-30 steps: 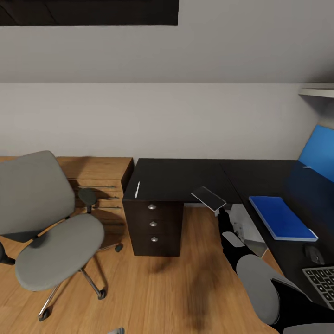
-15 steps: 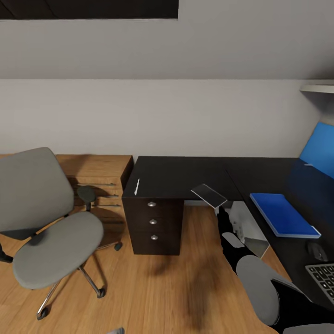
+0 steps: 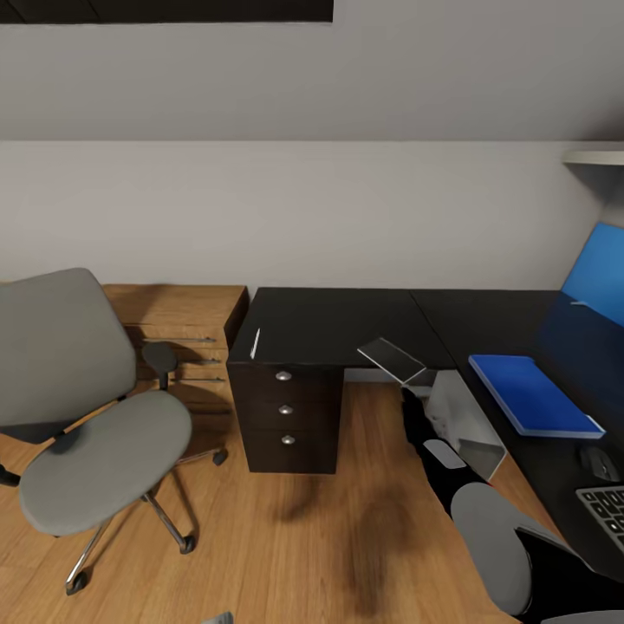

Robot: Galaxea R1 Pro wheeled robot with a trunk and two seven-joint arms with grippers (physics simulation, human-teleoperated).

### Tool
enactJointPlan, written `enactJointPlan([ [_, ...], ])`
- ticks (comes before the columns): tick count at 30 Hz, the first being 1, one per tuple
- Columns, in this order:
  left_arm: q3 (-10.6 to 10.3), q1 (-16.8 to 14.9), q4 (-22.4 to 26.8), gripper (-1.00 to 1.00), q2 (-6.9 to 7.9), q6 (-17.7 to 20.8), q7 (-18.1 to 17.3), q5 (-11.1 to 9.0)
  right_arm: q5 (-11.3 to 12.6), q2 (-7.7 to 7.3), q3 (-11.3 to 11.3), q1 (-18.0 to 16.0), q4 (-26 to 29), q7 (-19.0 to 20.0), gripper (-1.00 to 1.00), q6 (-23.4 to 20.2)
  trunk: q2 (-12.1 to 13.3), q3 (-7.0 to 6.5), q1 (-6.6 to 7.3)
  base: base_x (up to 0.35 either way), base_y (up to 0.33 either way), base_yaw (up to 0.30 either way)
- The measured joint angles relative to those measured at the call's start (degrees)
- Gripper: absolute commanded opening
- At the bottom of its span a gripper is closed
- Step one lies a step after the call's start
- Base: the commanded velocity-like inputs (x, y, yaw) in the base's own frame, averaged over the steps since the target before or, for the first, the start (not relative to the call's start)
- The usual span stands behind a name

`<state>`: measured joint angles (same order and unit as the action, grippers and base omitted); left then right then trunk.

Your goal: In the bedroom, organize the workspace by keeping the computer under the desk, ensuring the monitor is on the desk, placing the keyboard on the desk next to the monitor, placing the mouse on the desk next to the keyboard, moving the folder from the swivel chair onto the desk next to the mouse, stacking the notebook on top of the folder with the pen on top of the notebook, and positioning the swivel chair next to the desk.

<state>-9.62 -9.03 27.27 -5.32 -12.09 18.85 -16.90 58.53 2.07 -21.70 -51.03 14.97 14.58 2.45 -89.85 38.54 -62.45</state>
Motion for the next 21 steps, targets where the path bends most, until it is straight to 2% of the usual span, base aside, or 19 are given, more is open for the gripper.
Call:
enactJointPlan([
  [6, 0.0, 0.0, 0.0, 1.0, 0.0, 0.0, 0.1, 0.0, 0.2, -1.28, 0.0, 0.0, 0.0, 2.4, 1.0, -1.5, -2.4, 1.08, -1.32, 0.0, 0.0, 0.0],
  [17, 0.1, 0.0, -0.1, 1.0, 0.12, -0.1, -0.4, 0.1, 0.1, -1.45, 0.0, 0.0, 0.0, 4.9, 1.0, -1.7, -2.4, 1.08, -1.32, 0.002, 0.0, 0.0],
  [21, 0.0, 0.0, -0.2, 1.0, 0.08, -0.4, -0.5, 0.2, 0.1, -1.68, 0.0, 0.0, 0.0, 5.3, 1.0, -1.8, -2.4, 1.08, -1.3, 0.197, 0.0, 0.0],
])
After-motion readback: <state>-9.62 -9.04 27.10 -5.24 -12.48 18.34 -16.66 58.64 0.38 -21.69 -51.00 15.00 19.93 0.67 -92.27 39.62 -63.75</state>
